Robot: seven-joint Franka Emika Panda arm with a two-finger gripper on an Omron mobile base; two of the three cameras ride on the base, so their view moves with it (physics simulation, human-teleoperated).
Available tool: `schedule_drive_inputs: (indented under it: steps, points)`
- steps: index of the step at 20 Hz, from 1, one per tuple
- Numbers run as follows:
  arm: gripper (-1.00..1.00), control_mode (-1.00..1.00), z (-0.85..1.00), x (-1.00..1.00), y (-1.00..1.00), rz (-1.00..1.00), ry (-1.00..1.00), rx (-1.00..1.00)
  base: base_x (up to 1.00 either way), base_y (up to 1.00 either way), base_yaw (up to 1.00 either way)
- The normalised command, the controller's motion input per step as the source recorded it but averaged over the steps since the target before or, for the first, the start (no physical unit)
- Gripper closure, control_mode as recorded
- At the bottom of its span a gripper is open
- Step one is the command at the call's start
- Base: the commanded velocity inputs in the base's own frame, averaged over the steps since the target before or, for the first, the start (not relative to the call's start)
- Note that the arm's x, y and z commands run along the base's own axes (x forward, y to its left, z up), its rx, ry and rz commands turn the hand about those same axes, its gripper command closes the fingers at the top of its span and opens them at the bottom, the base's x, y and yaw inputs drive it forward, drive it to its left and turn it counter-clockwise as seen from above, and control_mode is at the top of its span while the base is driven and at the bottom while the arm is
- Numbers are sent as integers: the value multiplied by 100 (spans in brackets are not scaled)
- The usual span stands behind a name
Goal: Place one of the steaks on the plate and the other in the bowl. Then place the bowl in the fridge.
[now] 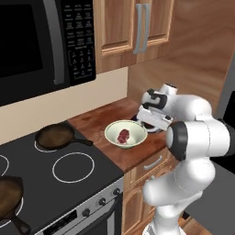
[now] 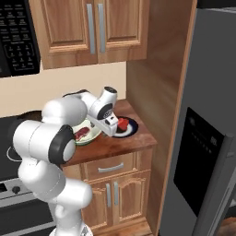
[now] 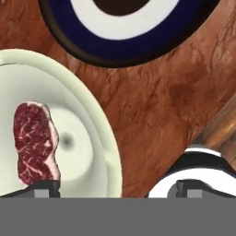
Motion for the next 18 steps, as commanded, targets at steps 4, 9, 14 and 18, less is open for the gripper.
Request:
schedule_drive_inputs:
  steps: [4, 9, 14, 18]
  points:
    - [-100, -100, -26, 25, 3, 0, 0, 4, 0, 0, 0]
    - [-100, -100, -29, 13, 2, 0, 0, 1, 0, 0, 0]
    - [-100, -100, -15, 3, 22, 0, -1, 0, 0, 0, 0]
    - [-100, -100, -7, 5, 26, 0, 0, 0, 0, 0, 0]
